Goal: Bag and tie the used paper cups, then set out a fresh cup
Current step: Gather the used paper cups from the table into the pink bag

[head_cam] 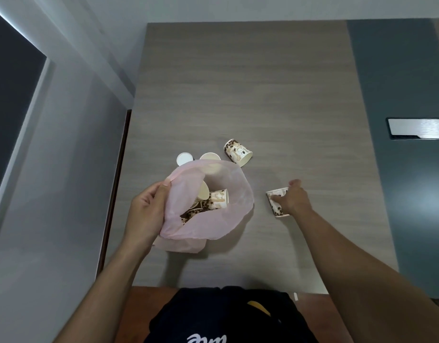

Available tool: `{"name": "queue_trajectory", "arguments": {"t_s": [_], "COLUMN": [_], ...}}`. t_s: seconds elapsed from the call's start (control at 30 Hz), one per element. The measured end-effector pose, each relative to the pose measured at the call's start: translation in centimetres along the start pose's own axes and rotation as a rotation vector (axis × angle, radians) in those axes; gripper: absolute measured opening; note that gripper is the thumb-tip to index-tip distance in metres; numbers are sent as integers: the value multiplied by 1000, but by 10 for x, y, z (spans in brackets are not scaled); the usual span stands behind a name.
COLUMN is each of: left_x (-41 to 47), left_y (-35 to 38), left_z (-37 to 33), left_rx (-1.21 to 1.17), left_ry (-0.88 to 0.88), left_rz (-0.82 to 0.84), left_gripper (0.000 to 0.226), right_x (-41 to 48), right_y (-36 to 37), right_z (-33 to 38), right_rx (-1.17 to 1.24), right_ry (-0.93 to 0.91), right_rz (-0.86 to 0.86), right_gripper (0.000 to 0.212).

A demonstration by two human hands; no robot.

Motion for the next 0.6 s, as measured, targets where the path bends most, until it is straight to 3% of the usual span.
{"name": "queue_trajectory", "arguments": {"t_s": [0.1, 0.2, 0.27, 0.37, 0.47, 0.6], "left_x": [-4, -8, -12, -16, -20, -15], "left_y": [-17, -33, -39, -44, -50, -58], "left_z": [17, 30, 36, 45, 48, 51], "left_rx": [8, 20, 26, 54, 26, 102], "left_ry": [-20, -30, -50, -67, -42, 6], "left_rz": [-46, -106, -123, -99, -83, -73], "left_gripper": [32, 33, 34, 29, 23, 20], "right_x": [-11, -31, -50, -83, -107, -129], "right_y": [1, -4, 6, 36, 80, 126], "right_z": [8, 42, 72, 114, 133, 143], "right_rx": [36, 210, 435, 648, 468, 48], "right_ry": [16, -152, -266, -353, -361, -403], "right_rz": [15, 28, 166, 450, 593, 502], "right_gripper": [88, 45, 34, 42, 51, 74]}}
Point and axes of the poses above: each hand's wrist, its own x-axis towards the middle knuckle, its own y-axis out of the palm, z = x × y, the point moved 8 cm from there along x, towards the middle knuckle, and after that the axes turned 13 degrees about z, right-handed, at the moved point
